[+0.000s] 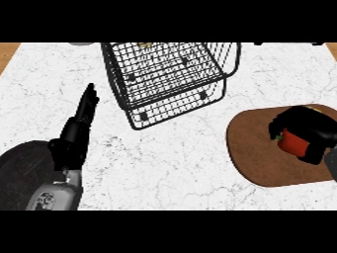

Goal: Pick the bell pepper from the cutting board and place it in the tiered basket

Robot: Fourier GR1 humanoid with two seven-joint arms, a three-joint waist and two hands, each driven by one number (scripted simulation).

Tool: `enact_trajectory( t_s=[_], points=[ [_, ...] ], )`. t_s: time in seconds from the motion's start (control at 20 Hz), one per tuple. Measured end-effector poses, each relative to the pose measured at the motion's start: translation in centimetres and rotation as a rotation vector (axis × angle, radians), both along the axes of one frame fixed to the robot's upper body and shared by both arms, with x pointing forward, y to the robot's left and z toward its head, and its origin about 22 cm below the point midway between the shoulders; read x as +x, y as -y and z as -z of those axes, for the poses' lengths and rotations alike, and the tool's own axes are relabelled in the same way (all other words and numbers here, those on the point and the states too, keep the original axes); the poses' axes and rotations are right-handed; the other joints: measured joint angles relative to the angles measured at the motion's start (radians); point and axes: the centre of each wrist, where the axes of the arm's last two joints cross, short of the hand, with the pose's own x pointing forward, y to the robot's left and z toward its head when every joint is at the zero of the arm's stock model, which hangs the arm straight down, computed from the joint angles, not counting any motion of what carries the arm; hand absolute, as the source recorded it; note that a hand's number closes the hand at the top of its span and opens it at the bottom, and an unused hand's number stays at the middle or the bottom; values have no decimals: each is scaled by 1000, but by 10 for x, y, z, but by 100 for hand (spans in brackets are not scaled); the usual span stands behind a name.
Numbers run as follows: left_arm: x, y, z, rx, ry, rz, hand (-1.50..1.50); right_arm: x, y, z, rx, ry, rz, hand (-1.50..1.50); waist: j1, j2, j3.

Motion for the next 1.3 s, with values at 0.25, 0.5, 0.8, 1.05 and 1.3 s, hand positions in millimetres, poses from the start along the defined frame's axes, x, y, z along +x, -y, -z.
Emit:
enact_trajectory(
  t_s=[0.25, 0.5, 0.8, 1.05, 1.3],
  points=[
    [-1, 1, 3, 10, -10, 6, 0, 3, -89, 10, -186, 23, 94, 150, 7, -17, -17],
    [-1, 3, 3, 6, -16, 8, 0, -10, -185, 12, -288, 78, 213, 150, 11, -21, -15],
    [0, 6, 4, 7, -10, 21, 0, -41, -261, -13, -270, 181, 396, 150, 30, -8, 2],
    [5, 11, 2, 9, -8, 29, 0, -64, -302, -61, -188, 297, 523, 150, 33, -2, 7],
    [7, 11, 1, 6, -9, 29, 0, -78, -324, -125, -47, 408, 558, 150, 36, -1, 7]
  ],
)
